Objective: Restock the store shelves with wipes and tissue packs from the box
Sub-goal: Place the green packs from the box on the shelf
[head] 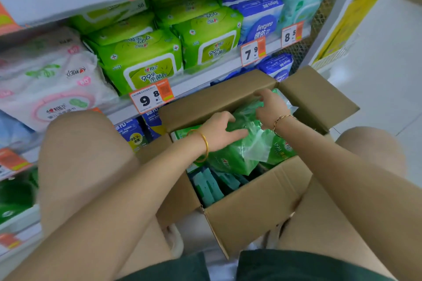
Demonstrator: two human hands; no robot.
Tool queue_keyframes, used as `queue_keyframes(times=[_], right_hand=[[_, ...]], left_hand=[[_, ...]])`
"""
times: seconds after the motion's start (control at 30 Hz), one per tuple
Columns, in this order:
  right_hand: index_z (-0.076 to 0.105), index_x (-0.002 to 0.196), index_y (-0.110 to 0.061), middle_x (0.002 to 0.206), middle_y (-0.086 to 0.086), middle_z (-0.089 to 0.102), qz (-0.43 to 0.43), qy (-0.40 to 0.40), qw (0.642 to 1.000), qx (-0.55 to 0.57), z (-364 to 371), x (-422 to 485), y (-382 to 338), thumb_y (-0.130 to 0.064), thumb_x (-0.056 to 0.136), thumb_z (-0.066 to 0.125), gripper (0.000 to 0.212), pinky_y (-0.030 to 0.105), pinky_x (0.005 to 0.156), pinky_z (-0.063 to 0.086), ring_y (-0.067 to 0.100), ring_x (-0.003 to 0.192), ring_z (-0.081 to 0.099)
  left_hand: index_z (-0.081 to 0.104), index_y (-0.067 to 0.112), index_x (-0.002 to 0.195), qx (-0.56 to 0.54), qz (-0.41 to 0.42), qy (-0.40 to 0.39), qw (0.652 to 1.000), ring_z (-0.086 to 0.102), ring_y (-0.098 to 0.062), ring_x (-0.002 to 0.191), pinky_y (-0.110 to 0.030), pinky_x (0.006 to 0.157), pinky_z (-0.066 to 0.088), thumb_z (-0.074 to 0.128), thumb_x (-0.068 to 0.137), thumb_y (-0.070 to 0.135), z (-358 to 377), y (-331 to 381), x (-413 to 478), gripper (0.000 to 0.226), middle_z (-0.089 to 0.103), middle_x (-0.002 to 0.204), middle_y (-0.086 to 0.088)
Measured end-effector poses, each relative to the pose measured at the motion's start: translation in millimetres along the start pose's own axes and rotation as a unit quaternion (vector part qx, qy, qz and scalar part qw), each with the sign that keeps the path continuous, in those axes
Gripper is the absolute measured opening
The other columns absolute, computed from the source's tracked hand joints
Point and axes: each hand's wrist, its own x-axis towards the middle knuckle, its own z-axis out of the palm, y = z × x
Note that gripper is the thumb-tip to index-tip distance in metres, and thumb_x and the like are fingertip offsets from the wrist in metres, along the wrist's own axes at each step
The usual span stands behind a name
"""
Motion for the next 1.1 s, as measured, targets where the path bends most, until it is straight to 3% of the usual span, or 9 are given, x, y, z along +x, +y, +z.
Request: queue_keyframes(times=[0.13,0.23,0.33,0.47,0.63,0.77,0.87,1.0,1.1], right_hand=[[0.041,0.138,-0.012,0.136,0.013,0.047,0.012,0.024,0.999,0.027,-4.9,6.4,5.7,0.008,0.086,0.041,0.056,0.045,0.081,0.055,0.031,0.102,0.06],[0.042,0.136,-0.013,0.133,0.012,0.05,0.024,0.029,0.999,0.038,-5.3,8.5,12.5,0.01,0.086,0.044,0.055,0.046,0.079,0.056,0.029,0.098,0.061],[0.043,0.134,-0.014,0.134,0.013,0.049,0.037,0.023,0.997,0.064,-4.0,9.5,20.4,0.008,0.086,0.046,0.053,0.048,0.078,0.057,0.031,0.097,0.062],[0.042,0.135,-0.015,0.138,0.014,0.045,0.072,0.001,0.99,0.124,-4.9,9.0,28.1,0.008,0.087,0.042,0.053,0.05,0.076,0.057,0.035,0.099,0.064],[0.043,0.135,-0.013,0.137,0.012,0.045,0.076,0.005,0.986,0.15,-10.1,6.8,32.1,0.007,0.087,0.039,0.052,0.051,0.079,0.057,0.036,0.101,0.063],[0.05,0.13,-0.014,0.131,0.008,0.054,0.028,0.057,0.99,0.124,-20.2,2.1,37.2,0.007,0.085,0.04,0.051,0.032,0.085,0.05,0.026,0.109,0.058],[0.049,0.132,-0.016,0.132,0.008,0.054,-0.008,0.085,0.993,0.079,-31.2,-2.1,36.4,0.014,0.081,0.034,0.062,0.032,0.09,0.047,0.026,0.115,0.054],[0.04,0.139,-0.017,0.138,0.012,0.043,-0.026,0.094,0.994,0.042,-40.5,-2.9,29.5,0.01,0.082,0.042,0.063,0.028,0.086,0.04,0.031,0.121,0.047],[0.027,0.145,-0.015,0.144,0.014,0.034,-0.013,0.074,0.993,0.092,-36.9,-5.2,21.5,-0.008,0.086,0.058,0.067,0.03,0.087,0.041,0.032,0.121,0.047]], left_hand=[[0.004,0.023,0.15,0.139,0.044,-0.065,0.987,0.018,-0.026,0.144,-0.047,0.115,0.028,0.068,0.067,0.063,28.9,8.3,4.7,0.112,0.01,0.158,-0.005],[-0.007,0.029,0.149,0.276,0.051,-0.055,0.958,0.008,-0.032,0.145,-0.049,0.11,0.03,0.072,0.065,0.059,45.6,11.3,5.3,0.119,-0.009,0.158,-0.01],[0.002,0.03,0.149,0.363,0.073,-0.026,0.928,0.005,-0.035,0.145,-0.048,0.107,0.033,0.07,0.069,0.057,55.3,13.3,0.8,0.109,-0.021,0.155,-0.015],[0.027,0.03,0.145,0.377,0.134,-0.004,0.917,-0.002,-0.036,0.146,-0.048,0.11,0.031,0.058,0.084,0.05,56.1,8.4,-6.0,0.071,-0.023,0.155,-0.017],[0.058,0.029,0.124,0.264,0.139,0.045,0.953,0.005,-0.03,0.147,-0.046,0.111,0.03,0.046,0.094,0.041,53.0,6.7,-10.5,0.034,-0.007,0.159,-0.009],[0.071,0.019,0.095,0.038,0.104,0.149,0.983,0.034,-0.023,0.136,-0.037,0.104,0.039,0.048,0.094,0.038,41.6,6.4,-1.5,0.03,0.037,0.149,-0.009],[0.069,0.012,0.09,-0.169,0.07,0.237,0.954,0.056,-0.018,0.094,-0.029,0.08,0.043,0.047,0.095,0.03,18.9,16.0,6.1,0.029,0.064,0.102,-0.006],[0.072,0.005,0.094,-0.262,0.054,0.318,0.91,0.061,-0.011,0.09,-0.018,0.082,0.044,0.047,0.094,0.019,-17.3,24.6,5.3,0.028,0.071,0.102,-0.009],[0.071,0.006,0.083,-0.301,0.047,0.347,0.887,0.051,-0.005,0.067,-0.012,0.062,0.04,0.047,0.096,0.018,-43.5,30.8,-7.6,0.03,0.069,0.08,-0.002]])
